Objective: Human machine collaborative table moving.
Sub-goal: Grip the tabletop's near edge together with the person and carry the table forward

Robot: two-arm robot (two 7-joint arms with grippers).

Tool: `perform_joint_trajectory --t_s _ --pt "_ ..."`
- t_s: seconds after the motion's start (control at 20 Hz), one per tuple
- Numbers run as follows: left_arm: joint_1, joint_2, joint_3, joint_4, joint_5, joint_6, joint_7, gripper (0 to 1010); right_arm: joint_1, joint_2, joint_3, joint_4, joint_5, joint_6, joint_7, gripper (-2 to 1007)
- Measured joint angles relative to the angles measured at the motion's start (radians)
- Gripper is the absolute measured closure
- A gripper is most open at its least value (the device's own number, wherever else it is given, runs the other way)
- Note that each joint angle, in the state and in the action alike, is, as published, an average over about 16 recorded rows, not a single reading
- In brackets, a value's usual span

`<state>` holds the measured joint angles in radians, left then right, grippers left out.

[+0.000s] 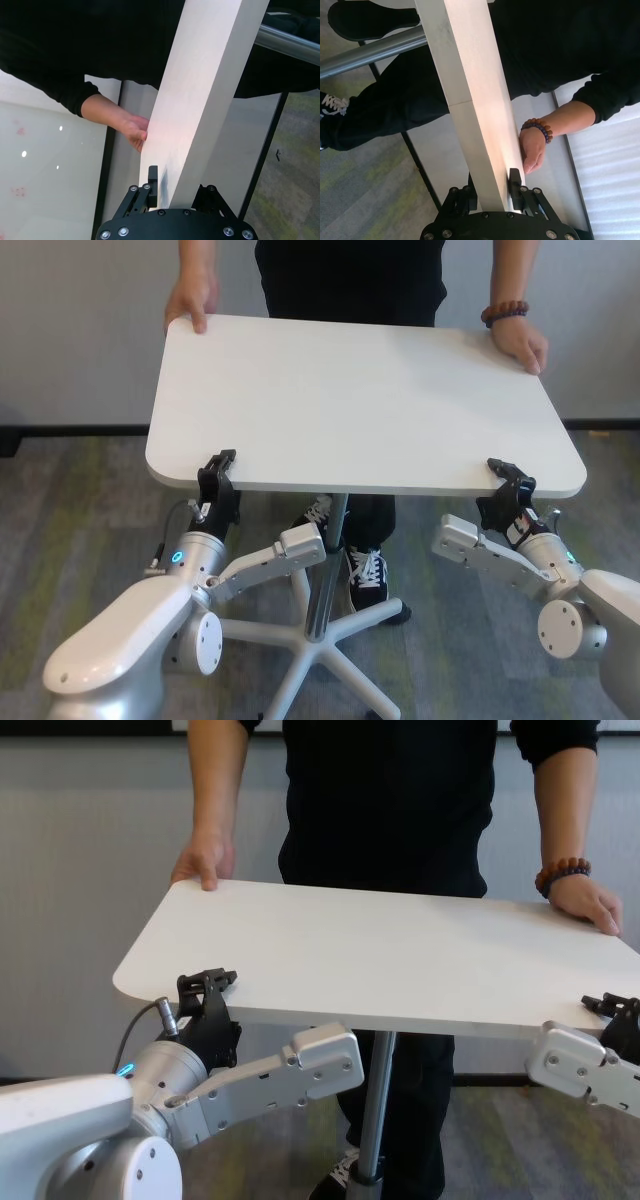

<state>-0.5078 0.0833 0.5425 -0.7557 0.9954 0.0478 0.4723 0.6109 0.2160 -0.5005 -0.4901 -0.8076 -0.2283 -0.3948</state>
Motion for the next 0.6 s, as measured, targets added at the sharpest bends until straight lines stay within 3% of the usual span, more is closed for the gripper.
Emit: perform_joint_trajectory --t_s 0.6 --pt "0.001 0.001 -0.001 -0.004 0.000 0.000 0.000 685 0.002 0.002 -0.012 0.003 0.009 0.001 -0.006 653"
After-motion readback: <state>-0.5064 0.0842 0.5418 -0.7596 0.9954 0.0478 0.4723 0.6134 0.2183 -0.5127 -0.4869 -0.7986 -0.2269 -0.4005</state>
